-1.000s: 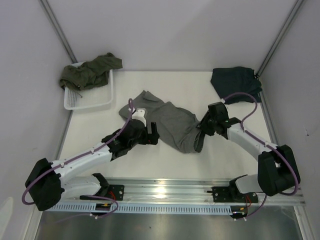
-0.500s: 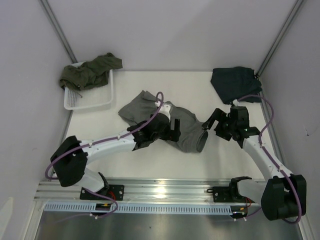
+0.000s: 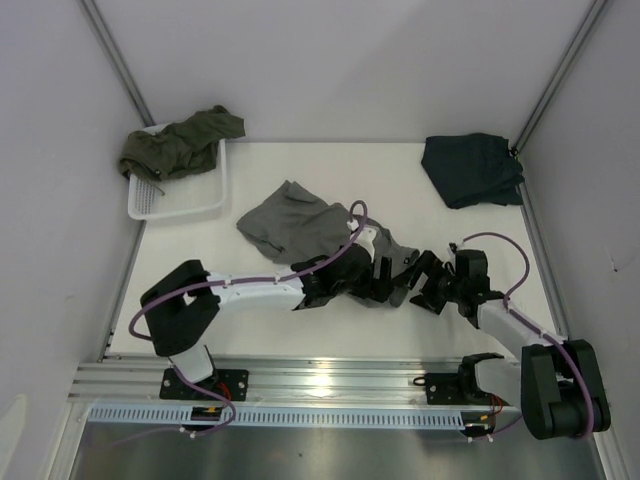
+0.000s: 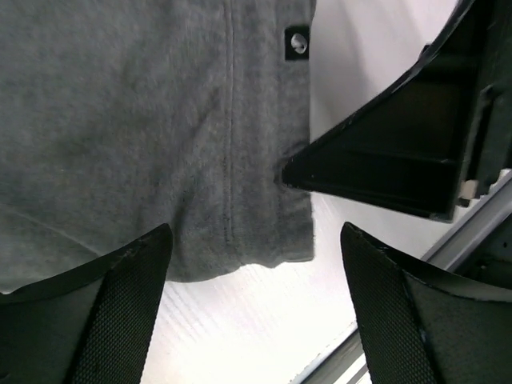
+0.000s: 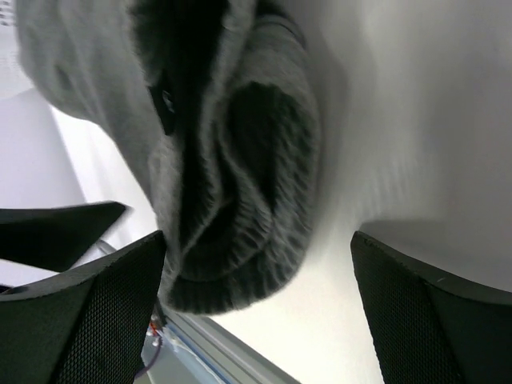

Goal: Fold and stack the shorts
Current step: Fold the shorts

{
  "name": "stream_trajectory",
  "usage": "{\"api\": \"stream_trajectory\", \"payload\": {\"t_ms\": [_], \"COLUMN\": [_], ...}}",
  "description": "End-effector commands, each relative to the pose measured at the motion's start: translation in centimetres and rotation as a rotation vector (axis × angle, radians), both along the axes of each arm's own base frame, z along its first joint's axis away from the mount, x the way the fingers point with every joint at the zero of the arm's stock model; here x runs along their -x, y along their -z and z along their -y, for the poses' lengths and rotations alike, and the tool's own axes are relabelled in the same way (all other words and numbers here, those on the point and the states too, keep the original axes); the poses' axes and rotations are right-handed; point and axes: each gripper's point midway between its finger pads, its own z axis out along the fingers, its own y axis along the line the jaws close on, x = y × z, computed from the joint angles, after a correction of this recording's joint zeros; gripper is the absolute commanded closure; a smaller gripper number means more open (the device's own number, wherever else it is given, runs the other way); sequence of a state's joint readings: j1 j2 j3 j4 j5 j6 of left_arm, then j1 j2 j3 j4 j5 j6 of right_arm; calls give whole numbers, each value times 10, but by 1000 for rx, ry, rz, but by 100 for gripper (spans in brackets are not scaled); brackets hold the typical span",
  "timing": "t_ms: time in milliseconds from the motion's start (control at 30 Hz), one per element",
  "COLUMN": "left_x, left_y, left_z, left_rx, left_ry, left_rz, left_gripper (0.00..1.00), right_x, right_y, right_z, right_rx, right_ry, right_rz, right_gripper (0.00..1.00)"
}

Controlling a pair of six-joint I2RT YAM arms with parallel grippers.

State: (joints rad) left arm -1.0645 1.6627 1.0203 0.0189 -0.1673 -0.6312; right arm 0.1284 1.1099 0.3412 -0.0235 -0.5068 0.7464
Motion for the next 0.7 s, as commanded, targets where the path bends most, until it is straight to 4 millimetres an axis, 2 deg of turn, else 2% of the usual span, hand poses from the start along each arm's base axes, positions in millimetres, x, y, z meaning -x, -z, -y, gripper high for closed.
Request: {"api": "stream_trajectory", "payload": {"t_ms": [0,133,233,267,333,433,467,533,633,667], "left_x": [0,-1,-7,-7,-8,-8,-8,-2,2,3], "left_y": [14,28,18,17,8,4,3,-2,-21,-22], "left_z": [8,-13,-24,-27,-28,-24,-23,-18,-10,-11], "left_rx": [33,14,46,47,58,61,68,107,171,167], "left_ry": [-29,-107,-143,-142,-137,-115,-112,-78,-36,-35], "left_rz": [-29,-36,-19,-16,4,8,7,4,9,6], "left_gripper": [14,18,20,24,28,29,28,25,20,19], "right_x": [-21,-21,-19,-21,-21,-23,-22,-23,-19,-19], "right_y": [-21,-28,-36,-44,-47,-41,-29,-24,-13,-13], "right_z": [-8,-2,9,10,11,7,5,1,-3,-4], "right_rx": [-88,-87,-51,-48,-51,-56,-62,-79,-78,-79], "right_ry": [16,55,97,103,108,88,74,62,55,59], "right_rz": [115,164,193,231,243,202,150,138,103,105], "right_gripper": [1,1,1,0,0,0,1,0,0,1]}}
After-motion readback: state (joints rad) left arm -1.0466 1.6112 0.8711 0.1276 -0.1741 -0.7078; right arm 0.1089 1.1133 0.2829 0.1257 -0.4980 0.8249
